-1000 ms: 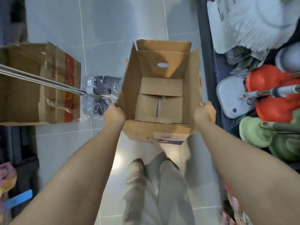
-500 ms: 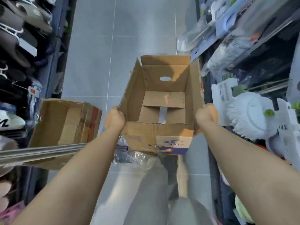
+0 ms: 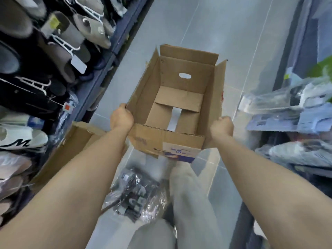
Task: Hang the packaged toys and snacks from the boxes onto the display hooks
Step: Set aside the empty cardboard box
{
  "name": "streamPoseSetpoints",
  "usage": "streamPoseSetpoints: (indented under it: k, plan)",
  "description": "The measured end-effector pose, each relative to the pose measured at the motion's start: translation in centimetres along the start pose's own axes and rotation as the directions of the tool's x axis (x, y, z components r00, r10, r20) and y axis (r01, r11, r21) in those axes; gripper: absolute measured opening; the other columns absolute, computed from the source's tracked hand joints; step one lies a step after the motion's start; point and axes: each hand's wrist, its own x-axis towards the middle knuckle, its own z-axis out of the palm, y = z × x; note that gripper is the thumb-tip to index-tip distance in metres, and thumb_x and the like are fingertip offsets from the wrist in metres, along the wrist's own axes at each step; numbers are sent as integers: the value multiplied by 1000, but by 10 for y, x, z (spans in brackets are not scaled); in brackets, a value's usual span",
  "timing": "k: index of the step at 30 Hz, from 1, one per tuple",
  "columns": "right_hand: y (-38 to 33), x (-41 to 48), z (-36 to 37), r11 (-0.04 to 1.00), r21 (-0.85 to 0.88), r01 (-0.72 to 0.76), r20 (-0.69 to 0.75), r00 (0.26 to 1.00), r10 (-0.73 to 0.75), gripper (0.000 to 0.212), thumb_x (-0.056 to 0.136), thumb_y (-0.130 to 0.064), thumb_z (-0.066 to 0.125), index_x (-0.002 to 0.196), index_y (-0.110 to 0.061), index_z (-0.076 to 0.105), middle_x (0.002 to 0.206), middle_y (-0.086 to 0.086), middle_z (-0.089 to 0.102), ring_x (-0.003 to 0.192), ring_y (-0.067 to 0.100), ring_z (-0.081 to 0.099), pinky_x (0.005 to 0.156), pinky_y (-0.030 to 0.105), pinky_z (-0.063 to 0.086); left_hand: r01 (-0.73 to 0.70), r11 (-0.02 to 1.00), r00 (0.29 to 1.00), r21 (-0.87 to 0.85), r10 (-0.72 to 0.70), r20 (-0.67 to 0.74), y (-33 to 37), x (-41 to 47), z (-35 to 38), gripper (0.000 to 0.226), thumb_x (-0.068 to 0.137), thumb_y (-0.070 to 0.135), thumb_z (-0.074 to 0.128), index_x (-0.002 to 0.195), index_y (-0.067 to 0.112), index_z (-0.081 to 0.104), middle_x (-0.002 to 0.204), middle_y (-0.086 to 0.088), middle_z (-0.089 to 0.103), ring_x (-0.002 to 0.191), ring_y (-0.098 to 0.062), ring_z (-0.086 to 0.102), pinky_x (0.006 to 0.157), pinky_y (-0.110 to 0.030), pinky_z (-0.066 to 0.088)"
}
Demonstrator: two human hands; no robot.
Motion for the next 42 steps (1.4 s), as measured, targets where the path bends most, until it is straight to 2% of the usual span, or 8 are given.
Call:
streamPoseSetpoints:
  k: [11, 14, 21, 24, 29, 35, 39, 42]
  plan:
    - [-119, 91, 128, 998, 43, 38, 111, 993, -43, 29, 98, -14, 38, 117, -1, 56, 119, 15, 59, 110, 30, 55, 87, 29, 40, 169, 985, 983, -26, -170, -62, -15, 147, -23, 50, 89, 2, 36, 134, 18, 47, 127, -23, 52, 113, -40, 51, 76, -37, 40]
    - [-119, 100, 174, 1000, 12, 4, 170, 985, -6, 24, 97, -16, 37, 108, -6, 56, 100, 8, 54, 91, 24, 51, 83, 31, 41, 275, 956, 957, -106, -283, -67, -29, 176, -10, 55, 87, 2, 36, 135, 26, 45, 130, -20, 49, 122, -37, 44, 94, -41, 39]
    - [-115, 91, 300, 990, -63, -125, 451, 882, 140, 12, 91, -9, 38, 82, -5, 45, 101, 16, 62, 83, 34, 65, 62, 37, 58, 547, 770, 837, -328, -512, 194, -91, 190, 61, 86, 88, 23, 53, 149, 20, -7, 157, -9, -12, 144, -34, 6, 116, -41, 17]
    - [-109, 58, 348, 987, -54, -149, 565, 811, 153, 15, 95, -17, 40, 90, -7, 51, 110, 12, 62, 94, 38, 66, 40, 28, 53, 737, 569, 675, -365, -648, 353, -115, 184, 87, 92, 88, 43, 54, 149, 12, -7, 154, -20, -1, 136, -39, 27, 110, -38, 29]
    - [-99, 30, 409, 991, -73, -116, 693, 708, 134, 37, 87, 4, 53, 121, -8, 46, 122, 15, 58, 103, 40, 62, 39, 38, 54, 833, 308, 519, -460, -724, 455, -175, 176, 119, 97, 79, 72, 44, 150, 18, 4, 158, -8, -2, 139, -41, 23, 107, -60, 31]
    - [-89, 39, 443, 937, -191, -294, 699, 629, 340, 18, 87, 15, 41, 76, 0, 44, 72, 17, 54, 59, 26, 56, 88, 41, 53, 883, 114, 440, -456, -543, 716, -221, 175, 115, 61, 85, 54, 56, 133, 19, 41, 137, -5, 40, 124, -33, 47, 84, -46, 54]
    - [-96, 30, 469, 938, -161, -305, 749, 581, 318, 22, 88, 15, 38, 77, -2, 45, 71, 16, 52, 49, 21, 50, 66, 28, 55, 853, 44, 495, -520, -386, 779, -229, 191, 98, 19, 93, 32, 54, 89, 13, 53, 102, -15, 62, 55, -25, 67, 50, -28, 55]
    - [-104, 30, 480, 948, -219, -232, 734, 600, 317, 22, 89, 15, 39, 73, 0, 42, 69, 16, 49, 58, 22, 51, 58, 29, 57, 753, 219, 610, -621, -586, 533, -242, 213, 87, 16, 87, 24, 60, 89, 9, 56, 99, -13, 65, 61, -19, 64, 49, -17, 46]
